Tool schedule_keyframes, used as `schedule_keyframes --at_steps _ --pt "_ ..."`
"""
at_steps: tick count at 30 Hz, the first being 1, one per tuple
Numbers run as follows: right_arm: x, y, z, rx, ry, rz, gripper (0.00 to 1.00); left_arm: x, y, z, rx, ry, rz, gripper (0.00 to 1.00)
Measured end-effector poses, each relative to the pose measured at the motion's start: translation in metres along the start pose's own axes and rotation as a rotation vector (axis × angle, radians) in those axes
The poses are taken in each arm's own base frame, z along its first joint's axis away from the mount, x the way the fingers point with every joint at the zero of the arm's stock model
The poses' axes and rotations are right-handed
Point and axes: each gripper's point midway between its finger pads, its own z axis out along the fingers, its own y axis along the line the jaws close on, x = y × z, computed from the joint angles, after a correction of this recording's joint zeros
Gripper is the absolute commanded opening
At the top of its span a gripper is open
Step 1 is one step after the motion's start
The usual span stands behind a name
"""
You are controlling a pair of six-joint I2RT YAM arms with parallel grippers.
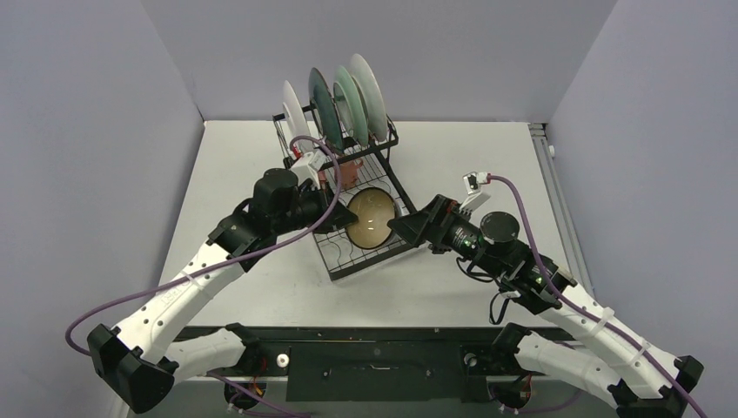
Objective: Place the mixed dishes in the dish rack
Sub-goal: Insert the bowl into the dish rack.
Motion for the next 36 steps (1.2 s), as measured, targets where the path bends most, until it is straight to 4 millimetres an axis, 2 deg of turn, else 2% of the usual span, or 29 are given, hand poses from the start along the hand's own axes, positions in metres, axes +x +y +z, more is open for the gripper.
schedule_keyframes --at_steps 6,25,36 --pt "-0.003 0.005 0.004 -0.021 -0.025 0.046 0.96 -0.004 -0.006 -0.005 0.044 -0.012 -0.033 0.0" --pt "0.001 0.008 0.017 -0.045 -0.029 0.126 0.95 0.002 -0.011 -0.003 0.114 0.019 -0.111 0.0" --pt "0.007 0.01 0.023 -0.04 -0.016 0.13 0.89 0.004 -0.011 -0.002 0.118 0.022 -0.119 0.0"
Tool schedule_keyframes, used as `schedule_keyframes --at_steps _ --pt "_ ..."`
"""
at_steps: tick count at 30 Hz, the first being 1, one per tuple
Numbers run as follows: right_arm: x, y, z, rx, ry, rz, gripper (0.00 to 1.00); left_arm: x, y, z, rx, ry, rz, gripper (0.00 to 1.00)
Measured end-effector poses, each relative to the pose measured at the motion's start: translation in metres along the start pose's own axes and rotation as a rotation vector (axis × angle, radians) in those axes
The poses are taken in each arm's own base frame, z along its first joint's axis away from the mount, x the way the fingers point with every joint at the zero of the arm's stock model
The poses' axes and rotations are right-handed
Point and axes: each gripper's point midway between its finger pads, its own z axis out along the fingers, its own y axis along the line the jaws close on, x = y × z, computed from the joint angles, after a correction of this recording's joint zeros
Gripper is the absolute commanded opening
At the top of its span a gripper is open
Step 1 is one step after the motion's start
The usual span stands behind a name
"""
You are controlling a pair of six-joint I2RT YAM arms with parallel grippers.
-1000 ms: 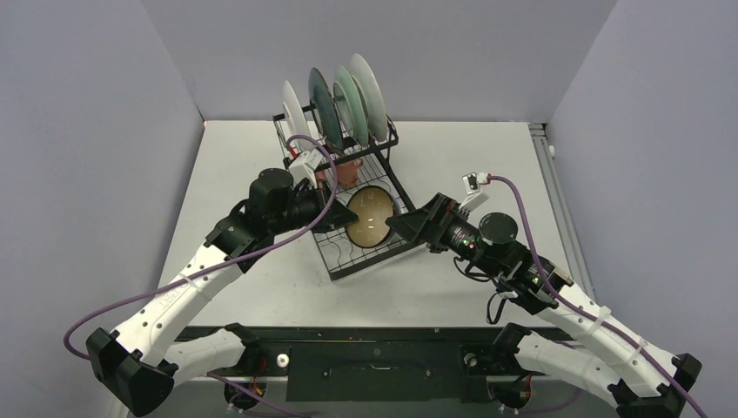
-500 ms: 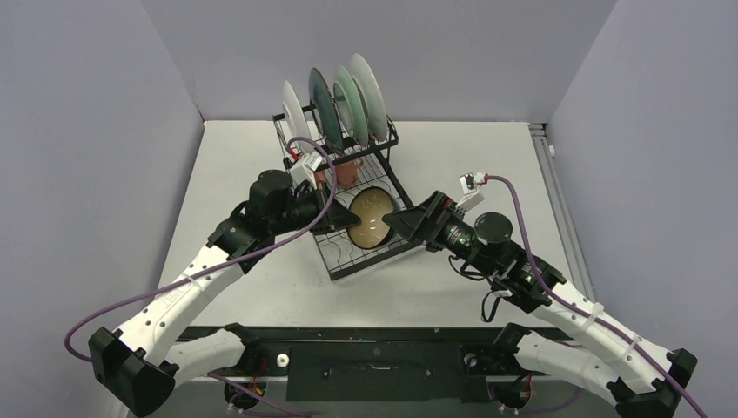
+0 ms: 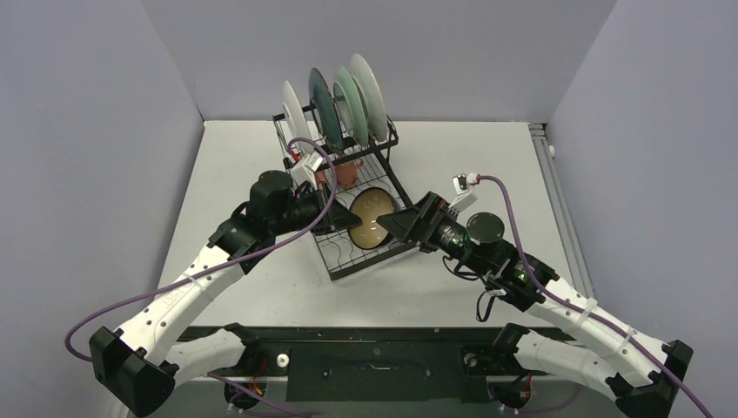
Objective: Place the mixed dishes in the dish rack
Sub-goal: Insert the bowl into the dish rack.
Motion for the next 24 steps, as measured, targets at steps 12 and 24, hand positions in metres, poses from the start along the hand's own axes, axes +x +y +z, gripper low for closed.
schedule_keyframes --at_steps 12,24 --pt "0.005 -0.002 0.005 0.015 0.006 -0.006 0.84 0.001 0.003 0.0 -0.012 0.001 0.004 0.0" --pt "0.008 -0.006 0.009 0.04 -0.002 -0.011 0.75 0.005 0.012 0.0 -0.052 0.012 0.003 0.0"
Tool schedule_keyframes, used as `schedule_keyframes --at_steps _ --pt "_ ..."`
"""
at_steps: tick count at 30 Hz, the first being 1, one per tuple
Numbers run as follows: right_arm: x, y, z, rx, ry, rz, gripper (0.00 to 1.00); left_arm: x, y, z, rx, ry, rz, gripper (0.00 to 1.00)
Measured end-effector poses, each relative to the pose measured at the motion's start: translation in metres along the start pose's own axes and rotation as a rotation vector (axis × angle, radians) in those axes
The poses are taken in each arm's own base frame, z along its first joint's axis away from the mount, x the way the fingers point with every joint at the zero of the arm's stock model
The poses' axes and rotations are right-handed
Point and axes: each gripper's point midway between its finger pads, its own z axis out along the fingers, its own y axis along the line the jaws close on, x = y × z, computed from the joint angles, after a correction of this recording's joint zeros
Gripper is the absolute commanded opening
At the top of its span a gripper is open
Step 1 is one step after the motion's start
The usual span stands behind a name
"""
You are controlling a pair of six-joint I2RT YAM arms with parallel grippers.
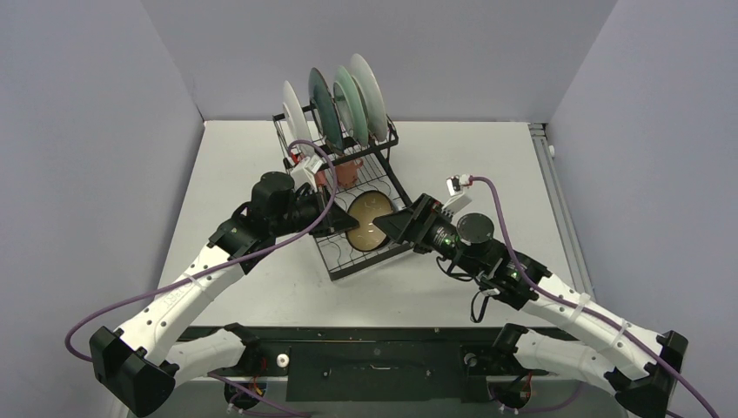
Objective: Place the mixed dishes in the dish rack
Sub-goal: Insert the bowl into the dish rack.
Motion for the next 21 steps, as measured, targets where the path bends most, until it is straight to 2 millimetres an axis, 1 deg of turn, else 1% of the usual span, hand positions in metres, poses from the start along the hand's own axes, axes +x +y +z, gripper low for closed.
schedule_keyframes --at_steps 7,9,11,12,13,14,15,16,17,18,21 --pt "0.0001 -0.0003 0.0043 0.012 -0.002 -0.003 0.74 -0.0005 0.0012 0.0001 -0.005 -0.003 0.004 0.0" --pt "0.0009 -0.0008 0.0052 0.014 0.001 -0.005 0.71 -0.0002 0.0018 0.0002 -0.008 -0.002 0.005 0.0" --pt "0.0023 -0.0015 0.0064 0.019 0.006 -0.008 0.62 0.0003 0.0028 0.0003 -0.011 0.0 0.005 0.0" --pt "0.0028 -0.0023 0.0071 0.023 0.007 -0.011 0.56 0.0001 0.0034 0.0003 -0.013 -0.001 0.007 0.0" --pt "0.003 -0.0027 0.0077 0.025 0.008 -0.013 0.51 0.0003 0.0046 0.0003 -0.018 0.001 0.007 0.0" --pt "0.0035 -0.0031 0.0081 0.028 0.01 -0.014 0.41 0.0007 0.0056 0.0005 -0.021 0.003 0.006 0.0" --pt "0.0039 -0.0037 0.0086 0.031 0.012 -0.015 0.34 0.0009 0.0061 0.0006 -0.023 0.004 0.007 0.0" --pt "0.0042 -0.0038 0.0089 0.031 0.013 -0.016 0.18 0.001 0.0065 0.0008 -0.024 0.005 0.007 0.0" --pt "0.004 -0.0038 0.009 0.032 0.013 -0.016 0.04 0.001 0.0068 0.0009 -0.025 0.005 0.007 0.0" --pt "0.0042 -0.0038 0.009 0.032 0.014 -0.016 0.01 0.0009 0.007 0.0009 -0.025 0.005 0.007 0.0" --pt "0.0043 -0.004 0.0088 0.035 0.015 -0.017 0.0 0.0012 0.0073 0.0011 -0.027 0.007 0.008 0.0"
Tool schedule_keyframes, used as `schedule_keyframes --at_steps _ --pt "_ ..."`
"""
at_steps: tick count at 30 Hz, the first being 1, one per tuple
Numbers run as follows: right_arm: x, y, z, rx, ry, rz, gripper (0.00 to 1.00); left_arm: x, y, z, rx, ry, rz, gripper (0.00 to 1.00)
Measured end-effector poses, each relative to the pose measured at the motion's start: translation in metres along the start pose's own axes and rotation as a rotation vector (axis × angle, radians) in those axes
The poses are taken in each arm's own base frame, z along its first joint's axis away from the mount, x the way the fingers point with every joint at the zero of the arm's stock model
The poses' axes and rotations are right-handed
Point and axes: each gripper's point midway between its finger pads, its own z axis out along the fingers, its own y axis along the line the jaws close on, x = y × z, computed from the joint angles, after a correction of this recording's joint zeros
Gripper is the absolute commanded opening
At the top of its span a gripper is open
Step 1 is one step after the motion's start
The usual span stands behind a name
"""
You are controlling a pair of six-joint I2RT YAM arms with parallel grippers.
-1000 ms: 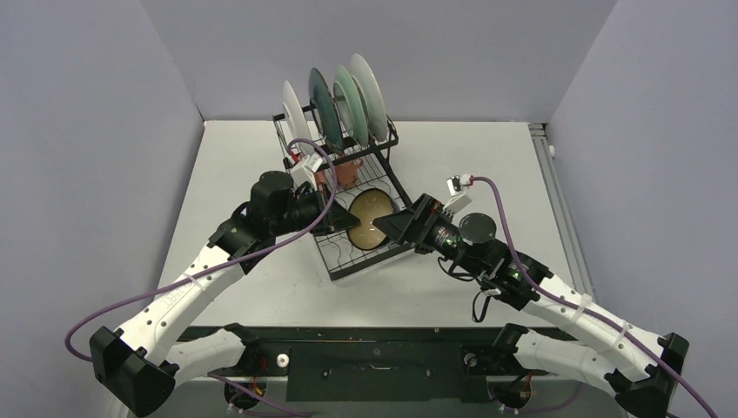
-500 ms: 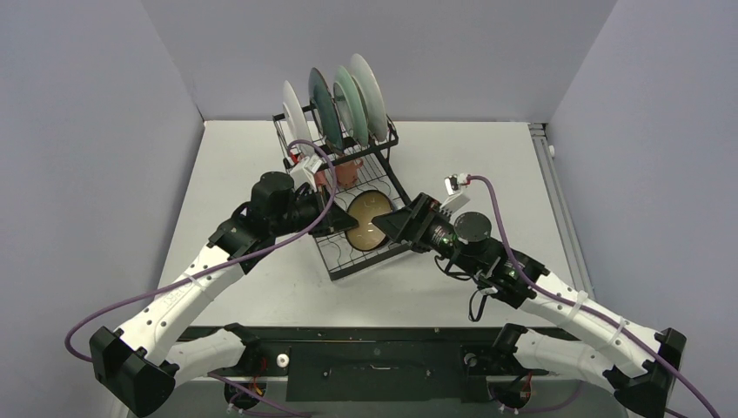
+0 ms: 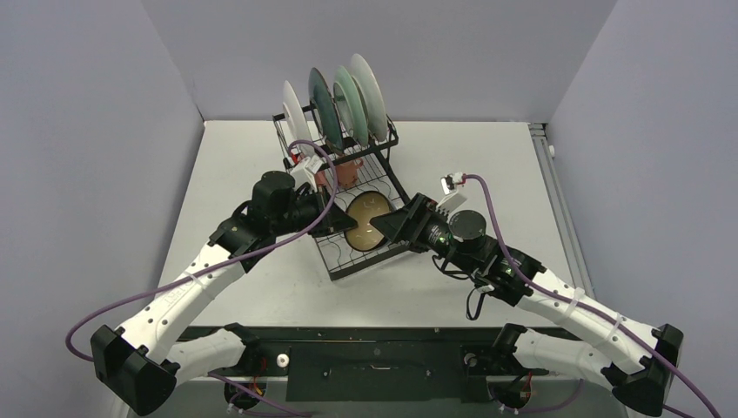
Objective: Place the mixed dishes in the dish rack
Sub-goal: Insert the bowl into the dish rack.
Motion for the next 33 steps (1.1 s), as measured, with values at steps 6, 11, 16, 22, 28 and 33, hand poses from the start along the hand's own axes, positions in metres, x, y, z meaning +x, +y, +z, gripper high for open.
schedule_keyframes --at_steps 6,11,16,22,28,33 --pt "-0.001 0.001 0.001 0.012 0.002 -0.003 0.0 0.0 0.0 0.0 -0.002 0.002 0.0 0.04" --pt "0.0 0.0 0.001 0.016 0.008 -0.007 0.0 0.001 0.002 0.001 -0.009 0.009 0.001 0.19" --pt "0.001 -0.004 -0.001 0.038 0.015 -0.035 0.0 0.001 0.0 0.0 -0.002 0.014 0.005 0.27" --pt "0.002 -0.012 -0.002 0.077 0.027 -0.069 0.0 0.001 -0.001 0.0 -0.001 0.012 0.013 0.33" --pt "0.005 -0.021 -0.001 0.123 0.048 -0.107 0.0 0.002 0.004 -0.001 -0.021 0.011 0.031 0.39" --pt "0.008 -0.03 0.003 0.171 0.076 -0.151 0.0 0.0 0.011 -0.01 -0.074 -0.002 0.064 0.45"
